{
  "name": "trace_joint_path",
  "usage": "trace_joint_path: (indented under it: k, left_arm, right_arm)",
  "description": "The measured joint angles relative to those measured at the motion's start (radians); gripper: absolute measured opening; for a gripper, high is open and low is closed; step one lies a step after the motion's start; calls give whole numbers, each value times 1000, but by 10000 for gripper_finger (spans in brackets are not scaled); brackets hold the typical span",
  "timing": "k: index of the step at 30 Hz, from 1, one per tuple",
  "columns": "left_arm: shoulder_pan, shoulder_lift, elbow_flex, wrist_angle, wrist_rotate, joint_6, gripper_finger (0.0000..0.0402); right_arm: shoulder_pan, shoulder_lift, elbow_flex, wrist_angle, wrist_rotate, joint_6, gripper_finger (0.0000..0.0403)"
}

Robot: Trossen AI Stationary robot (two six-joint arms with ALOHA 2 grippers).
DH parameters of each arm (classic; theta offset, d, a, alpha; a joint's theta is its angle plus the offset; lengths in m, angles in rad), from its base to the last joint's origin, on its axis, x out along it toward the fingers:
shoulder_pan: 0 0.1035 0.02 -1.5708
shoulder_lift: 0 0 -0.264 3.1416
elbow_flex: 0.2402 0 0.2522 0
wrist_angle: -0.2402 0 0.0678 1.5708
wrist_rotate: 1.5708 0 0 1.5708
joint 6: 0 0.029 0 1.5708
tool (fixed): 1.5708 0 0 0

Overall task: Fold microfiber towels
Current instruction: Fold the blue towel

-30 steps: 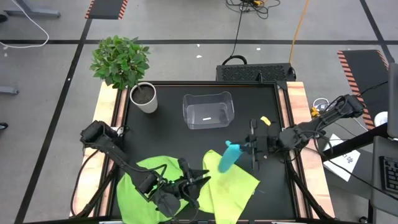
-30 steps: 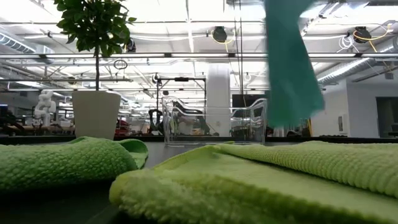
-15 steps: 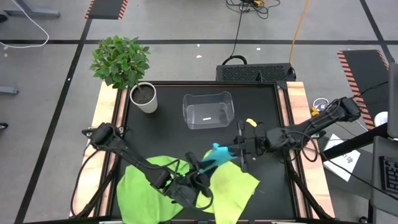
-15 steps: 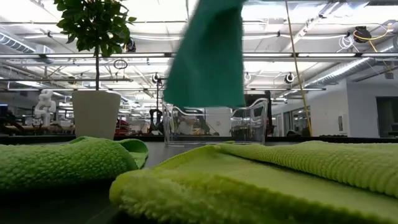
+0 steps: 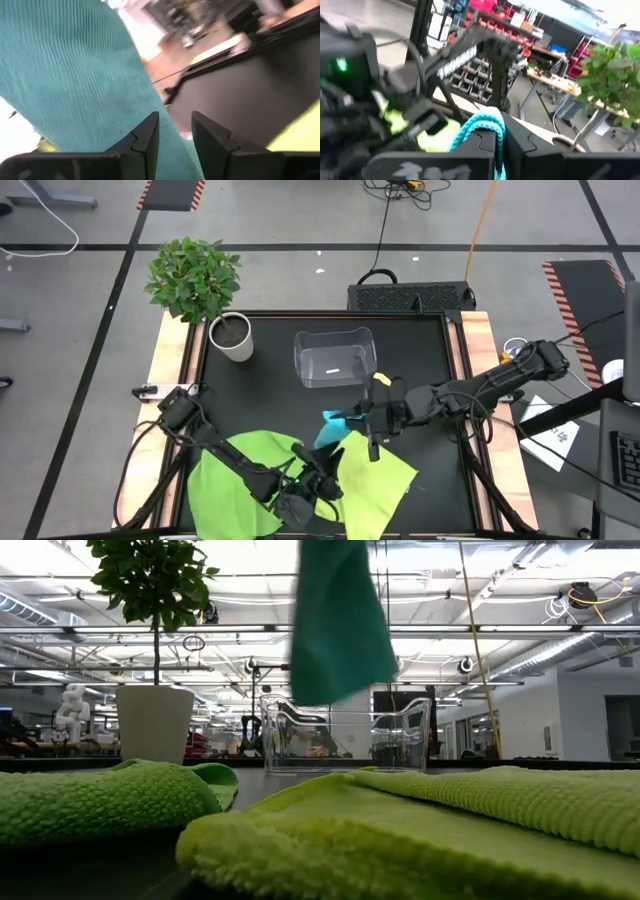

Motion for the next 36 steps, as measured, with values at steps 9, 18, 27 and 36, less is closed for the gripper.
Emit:
trace_joint_path:
  k: [9, 18, 27, 36]
  left_arm:
    - [45, 47, 0, 201, -101, 75, 117]
    - [42, 47, 22, 213, -105, 182, 117]
    - [52, 45, 35, 194, -105, 238, 88]
    - [23, -1, 35, 120, -105, 241, 10]
  right_arm:
    - [2, 14, 63, 28, 2, -22, 4]
    - [3, 9, 64, -9, 108, -27, 4]
    - [32, 9, 64, -8, 117, 33, 4]
    - [88, 0, 64, -57, 268, 6, 4]
